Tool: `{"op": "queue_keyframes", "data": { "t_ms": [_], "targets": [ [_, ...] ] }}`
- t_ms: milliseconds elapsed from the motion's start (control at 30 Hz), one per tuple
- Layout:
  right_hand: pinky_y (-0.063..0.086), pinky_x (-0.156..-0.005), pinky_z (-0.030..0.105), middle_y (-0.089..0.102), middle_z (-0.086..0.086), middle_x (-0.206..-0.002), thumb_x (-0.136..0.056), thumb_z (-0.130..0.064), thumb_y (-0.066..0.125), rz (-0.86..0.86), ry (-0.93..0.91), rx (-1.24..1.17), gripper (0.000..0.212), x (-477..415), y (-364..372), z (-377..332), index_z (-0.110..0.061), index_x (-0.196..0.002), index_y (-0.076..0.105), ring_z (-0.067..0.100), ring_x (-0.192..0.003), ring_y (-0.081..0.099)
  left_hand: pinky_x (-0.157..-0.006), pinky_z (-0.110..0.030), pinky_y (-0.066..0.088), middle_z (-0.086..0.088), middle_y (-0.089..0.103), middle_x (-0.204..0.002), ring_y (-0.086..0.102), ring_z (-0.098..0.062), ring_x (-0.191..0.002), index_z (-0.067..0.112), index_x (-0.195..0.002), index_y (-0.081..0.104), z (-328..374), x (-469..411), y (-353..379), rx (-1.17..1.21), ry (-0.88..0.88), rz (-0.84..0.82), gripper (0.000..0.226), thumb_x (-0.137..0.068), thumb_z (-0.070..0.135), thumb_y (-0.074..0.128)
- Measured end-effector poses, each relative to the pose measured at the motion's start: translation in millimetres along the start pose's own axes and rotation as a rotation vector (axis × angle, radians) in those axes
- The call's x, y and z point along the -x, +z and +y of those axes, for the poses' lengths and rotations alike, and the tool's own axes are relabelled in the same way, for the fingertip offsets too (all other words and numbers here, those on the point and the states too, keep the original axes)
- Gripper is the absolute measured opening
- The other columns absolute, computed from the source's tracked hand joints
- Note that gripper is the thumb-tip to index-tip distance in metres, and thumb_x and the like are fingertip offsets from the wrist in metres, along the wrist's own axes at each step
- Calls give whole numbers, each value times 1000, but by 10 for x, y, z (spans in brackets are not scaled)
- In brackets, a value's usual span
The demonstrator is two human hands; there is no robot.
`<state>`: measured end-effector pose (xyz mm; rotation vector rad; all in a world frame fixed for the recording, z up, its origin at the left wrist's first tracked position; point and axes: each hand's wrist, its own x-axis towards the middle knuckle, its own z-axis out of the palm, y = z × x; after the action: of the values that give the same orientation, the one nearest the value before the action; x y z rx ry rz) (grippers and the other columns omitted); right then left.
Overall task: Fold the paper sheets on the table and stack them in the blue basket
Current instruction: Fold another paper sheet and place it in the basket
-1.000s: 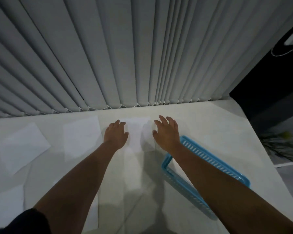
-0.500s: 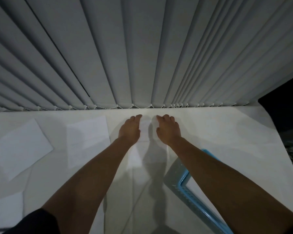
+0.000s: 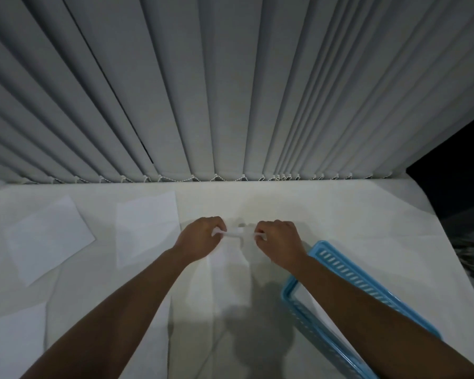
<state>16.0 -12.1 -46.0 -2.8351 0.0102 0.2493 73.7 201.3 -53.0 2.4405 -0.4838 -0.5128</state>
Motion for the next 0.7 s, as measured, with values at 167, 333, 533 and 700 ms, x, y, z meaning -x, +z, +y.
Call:
{"op": "queue_keyframes", "data": {
  "t_ms": [167,333,533,700],
  "targets": [
    [28,-104,35,69,-4,-103,-92,-27,40,-94,-57,118,31,217,36,5,-27,-103,69,18,-102,59,-96,-31,44,12,64,-114,58,-13,-105,33,-112,62,89,149,-12,-98,-36,-146,34,-81,47,58],
    [22,-112,38,62,-5,-127,-94,-27,39,-118,-15,115,36,266,33,11,-28,-122,62,18,-121,50,-93,-36,47,4,67,-109,59,-20,-105,27,-108,64,95,13,86,-14,-76,-47,22,-91,32,50],
    [5,-119,49,37,-4,-152,-98,-27,34,-270,11,267,44,284,17,11,-25,-141,41,21,-139,30,-93,-38,48,-3,50,-129,51,-25,-119,22,-132,47,200,-162,254,-271,-74,-59,43,-92,33,53],
    [2,-119,50,36,-5,-153,-97,-29,34,-309,18,248,43,327,1,-8,-26,-139,44,21,-141,27,-89,-36,49,-3,59,-125,57,-26,-113,21,-124,49,266,-233,287,-312,-102,-135,38,-89,31,57]
  ]
}}
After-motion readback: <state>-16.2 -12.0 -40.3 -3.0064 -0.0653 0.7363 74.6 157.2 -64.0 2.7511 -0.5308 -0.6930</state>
